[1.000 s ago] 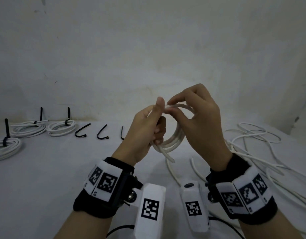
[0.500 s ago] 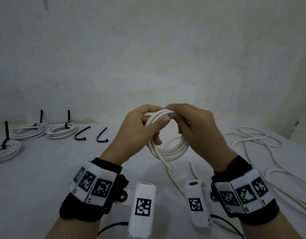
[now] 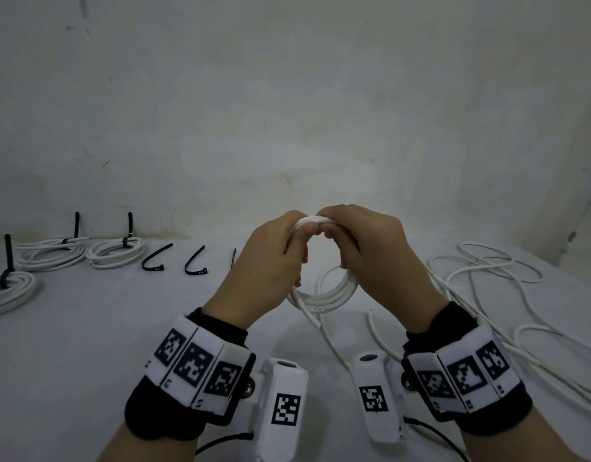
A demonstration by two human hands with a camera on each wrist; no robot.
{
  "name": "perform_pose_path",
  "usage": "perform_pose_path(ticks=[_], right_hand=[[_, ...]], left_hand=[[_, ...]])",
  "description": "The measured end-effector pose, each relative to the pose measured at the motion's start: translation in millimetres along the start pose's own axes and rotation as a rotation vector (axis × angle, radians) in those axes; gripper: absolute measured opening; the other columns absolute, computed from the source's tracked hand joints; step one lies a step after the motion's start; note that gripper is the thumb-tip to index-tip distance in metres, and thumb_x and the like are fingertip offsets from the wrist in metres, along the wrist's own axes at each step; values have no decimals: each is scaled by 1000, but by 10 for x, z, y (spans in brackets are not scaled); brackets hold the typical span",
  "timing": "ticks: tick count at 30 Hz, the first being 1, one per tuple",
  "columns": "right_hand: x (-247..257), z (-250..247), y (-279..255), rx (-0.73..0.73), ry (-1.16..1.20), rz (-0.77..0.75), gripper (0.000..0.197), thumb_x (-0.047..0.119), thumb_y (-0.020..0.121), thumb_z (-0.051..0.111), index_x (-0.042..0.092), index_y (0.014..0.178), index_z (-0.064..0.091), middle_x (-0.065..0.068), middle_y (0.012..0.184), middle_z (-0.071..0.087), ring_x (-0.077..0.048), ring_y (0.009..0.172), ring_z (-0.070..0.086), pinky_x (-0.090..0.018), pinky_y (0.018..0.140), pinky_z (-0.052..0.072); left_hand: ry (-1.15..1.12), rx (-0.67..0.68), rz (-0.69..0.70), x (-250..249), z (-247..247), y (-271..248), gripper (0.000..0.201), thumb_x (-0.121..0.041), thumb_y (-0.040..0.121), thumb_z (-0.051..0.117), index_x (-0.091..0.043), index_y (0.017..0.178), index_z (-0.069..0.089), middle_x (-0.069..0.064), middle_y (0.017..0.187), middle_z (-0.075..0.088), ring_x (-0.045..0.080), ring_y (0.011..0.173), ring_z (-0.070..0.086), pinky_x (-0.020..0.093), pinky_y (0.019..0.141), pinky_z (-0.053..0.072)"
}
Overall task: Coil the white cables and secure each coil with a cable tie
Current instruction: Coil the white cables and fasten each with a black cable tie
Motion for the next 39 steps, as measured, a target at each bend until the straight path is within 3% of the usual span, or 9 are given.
perform_pose_path(ticks=[3,6,12,17,21,26,29,35,39], right_hand=[[11,-29,4,-15,4,5,28,22,95,45,4,92,67,-2,69,59,-9,53,45,-17,57,38],[23,-41,17,-31,-1,4,27,21,95,47,3,93,67,2,69,55,-9,54,45,-17,56,38],[-37,-35,9,-10,13,6,22,18,97,50,6,98,68,0,74,63,5,55,45,-10,61,39],[-57,4,-3,49,62,67,26,22,99,45,8,103,66,6,73,59,-11,52,55,-14,57,44],[-168,-39,-21,150,69,176,24,26,101,42,15,114,60,3,71,62,-10,58,59,-25,58,49],[-304,-33,-81,293,109,300,17,21,99,44,23,116,44,2,65,52,-11,56,49,-20,54,39],[-315,-16,-93,343,112,288,18,14,98,46,28,108,39,2,71,53,-9,55,45,-20,54,37],[-316,-71,-81,385,20,210,32,5,95,50,29,116,52,9,81,54,-8,64,54,-21,63,45],[-357,-135,-77,348,-95,112,50,-5,90,56,28,126,60,2,84,55,-12,66,58,-37,65,52]], left_hand=[[-85,39,-4,-14,8,4,15,-28,99,42,-26,95,57,-4,66,54,9,45,54,27,50,51],[-207,0,-53,-7,-9,2,14,-27,97,48,-19,107,55,-3,67,54,14,47,56,40,52,56],[-268,-82,-177,7,64,-4,38,-38,95,48,-4,88,65,-7,45,44,10,37,48,23,40,43],[-242,-153,-218,74,64,-3,41,-40,95,47,-7,78,64,1,46,45,10,34,45,20,39,39],[-244,-282,-217,133,-42,5,38,-40,95,48,-12,76,65,0,42,45,11,32,46,21,38,38],[-367,-507,-292,285,-317,17,37,-39,95,51,-11,77,65,-4,35,41,11,30,42,23,39,39],[-454,-580,-361,368,-429,8,33,-38,96,51,-14,77,64,-8,34,37,8,29,37,21,40,36],[-591,-634,-424,468,-524,4,35,-39,95,52,-9,80,62,-11,34,33,7,31,34,18,39,35],[-665,-657,-469,505,-558,8,36,-39,96,51,-7,83,60,-11,36,32,6,31,34,17,39,36]])
Point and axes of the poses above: each hand's wrist, its own y-axis towards the middle knuckle, its own z-axis out of the palm, x = y × z, the point moved 5 cm from there along y, towards the middle knuckle
